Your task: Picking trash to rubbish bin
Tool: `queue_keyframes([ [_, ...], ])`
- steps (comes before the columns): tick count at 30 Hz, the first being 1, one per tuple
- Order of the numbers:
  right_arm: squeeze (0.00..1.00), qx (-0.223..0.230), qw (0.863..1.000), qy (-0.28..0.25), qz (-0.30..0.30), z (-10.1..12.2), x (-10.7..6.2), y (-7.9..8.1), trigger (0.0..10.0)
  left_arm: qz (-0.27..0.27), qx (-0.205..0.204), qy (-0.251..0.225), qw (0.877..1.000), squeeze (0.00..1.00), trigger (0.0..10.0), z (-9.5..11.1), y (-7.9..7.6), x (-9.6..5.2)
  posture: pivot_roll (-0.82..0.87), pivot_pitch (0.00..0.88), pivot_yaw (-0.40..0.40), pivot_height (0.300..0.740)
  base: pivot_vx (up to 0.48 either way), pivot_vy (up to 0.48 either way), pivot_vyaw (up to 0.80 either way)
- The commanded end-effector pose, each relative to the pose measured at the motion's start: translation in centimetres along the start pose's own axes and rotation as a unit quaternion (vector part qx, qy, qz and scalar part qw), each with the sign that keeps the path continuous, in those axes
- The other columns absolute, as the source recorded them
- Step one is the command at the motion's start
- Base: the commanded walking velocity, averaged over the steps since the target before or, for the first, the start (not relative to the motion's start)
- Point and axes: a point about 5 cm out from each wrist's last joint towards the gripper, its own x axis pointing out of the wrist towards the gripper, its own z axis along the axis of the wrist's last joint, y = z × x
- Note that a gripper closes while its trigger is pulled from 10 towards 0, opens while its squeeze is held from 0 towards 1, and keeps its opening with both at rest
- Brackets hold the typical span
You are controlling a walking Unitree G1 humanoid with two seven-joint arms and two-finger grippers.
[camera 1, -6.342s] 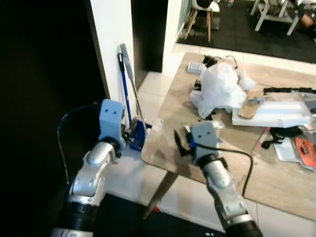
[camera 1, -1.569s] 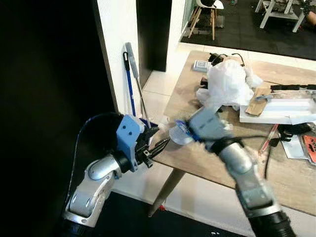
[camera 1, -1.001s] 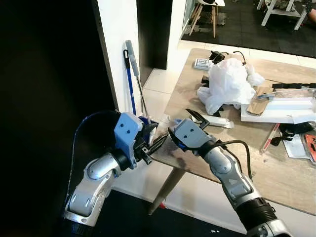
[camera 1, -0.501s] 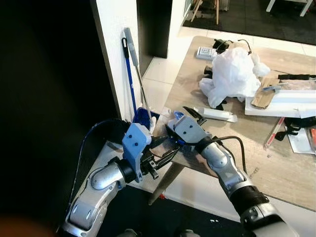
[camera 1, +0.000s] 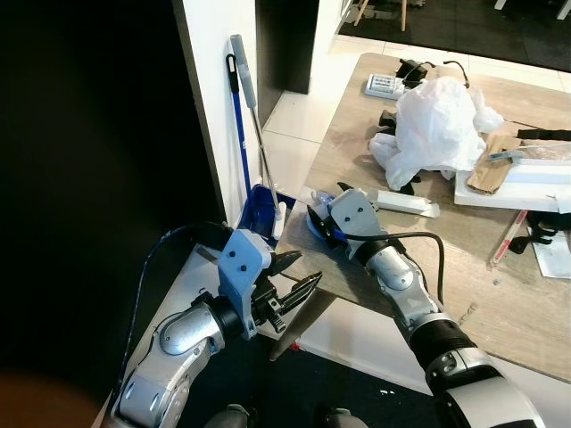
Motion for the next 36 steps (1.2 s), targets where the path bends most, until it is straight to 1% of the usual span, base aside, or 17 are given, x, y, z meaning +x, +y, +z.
queue_keyframes([
  [1, 0.0, 0.024, 0.998, 0.057, 0.013, -2.3, -1.2, 0.9, 0.0, 0.001, -0.005, 0.011, 1.0, 0.0, 10.0, -0.3, -0.3, -0.2, 0.03, 0.301, 0.053, 0.74, 0.0, 0.0, 0.0],
  [4, 0.0, 0.034, 0.997, 0.066, 0.014, -2.7, -1.4, 1.0, 0.0, 0.003, -0.006, 0.012, 1.0, 0.0, 10.0, -0.3, -0.2, -0.2, 0.03, 0.298, 0.056, 0.74, 0.0, 0.0, 0.0],
  [8, 0.0, 0.053, 0.995, 0.085, -0.001, -3.5, -1.9, 0.9, 0.0, 0.003, -0.006, 0.013, 1.0, 0.0, 10.0, -0.3, -0.1, -0.2, 0.04, 0.293, 0.065, 0.74, 0.0, 0.0, 0.0],
  [12, 0.0, 0.063, 0.993, 0.095, -0.011, -4.0, -2.3, 0.7, 0.0, 0.003, -0.006, 0.015, 1.0, 0.0, 10.0, -0.3, 0.1, -0.2, 0.04, 0.287, 0.074, 0.74, 0.0, 0.0, 0.0],
  [23, 0.0, 0.079, 0.991, 0.1, -0.038, -4.7, -3.3, 0.2, 0.0, -0.005, -0.004, 0.013, 1.0, 0.0, 10.0, -0.1, 0.5, 0.1, 0.04, 0.259, 0.1, 0.74, 0.0, 0.0, 0.0],
  [24, 0.0, 0.09, 0.99, 0.098, -0.049, -4.8, -3.5, 0.0, 0.0, -0.007, -0.002, 0.012, 1.0, 0.0, 10.0, -0.1, 0.6, 0.3, 0.04, 0.255, 0.101, 0.74, 0.0, 0.0, 0.0],
  [26, 0.0, 0.098, 0.989, 0.094, -0.055, -4.7, -3.6, -0.1, 0.0, -0.006, -0.001, 0.011, 1.0, 0.0, 10.0, -0.1, 0.8, 0.3, 0.05, 0.253, 0.098, 0.74, 0.0, 0.0, 0.0],
  [28, 0.0, 0.106, 0.989, 0.085, -0.061, -4.5, -3.5, -0.1, 0.0, -0.004, 0.001, 0.01, 1.0, 0.0, 10.0, 0.0, 0.8, 0.3, 0.05, 0.251, 0.096, 0.74, 0.0, 0.0, 0.0],
  [31, 0.0, 0.123, 0.987, 0.047, -0.093, -3.2, -2.9, -0.6, 0.0, 0.006, 0.003, 0.008, 1.0, 0.0, 10.0, 0.1, 1.1, 0.1, 0.05, 0.248, 0.096, 0.74, 0.0, 0.0, 0.0],
  [32, 0.0, 0.133, 0.985, 0.019, -0.111, -2.3, -2.6, -1.0, 0.0, 0.009, 0.003, 0.008, 1.0, 0.0, 10.0, 0.1, 1.2, 0.1, 0.05, 0.244, 0.1, 0.74, 0.0, 0.0, 0.0],
  [33, 0.0, 0.133, 0.985, 0.019, -0.111, -2.3, -2.6, -1.0, 0.0, 0.009, 0.003, 0.008, 1.0, 0.0, 10.0, 0.1, 1.2, 0.1, 0.05, 0.244, 0.1, 0.74, 0.0, 0.0, 0.0],
  [34, 0.0, 0.144, 0.98, -0.02, -0.136, -1.0, -2.2, -1.7, 0.0, 0.011, 0.004, 0.006, 1.0, 0.0, 10.0, 0.1, 1.3, 0.2, 0.05, 0.24, 0.103, 0.74, 0.0, 0.0, 0.0],
  [36, 0.0, 0.161, 0.969, -0.073, -0.173, 1.1, -1.8, -2.9, 0.0, 0.015, 0.008, 0.005, 1.0, 0.0, 10.0, 0.2, 1.5, 0.2, 0.04, 0.243, 0.106, 0.74, 0.0, 0.0, 0.0],
])
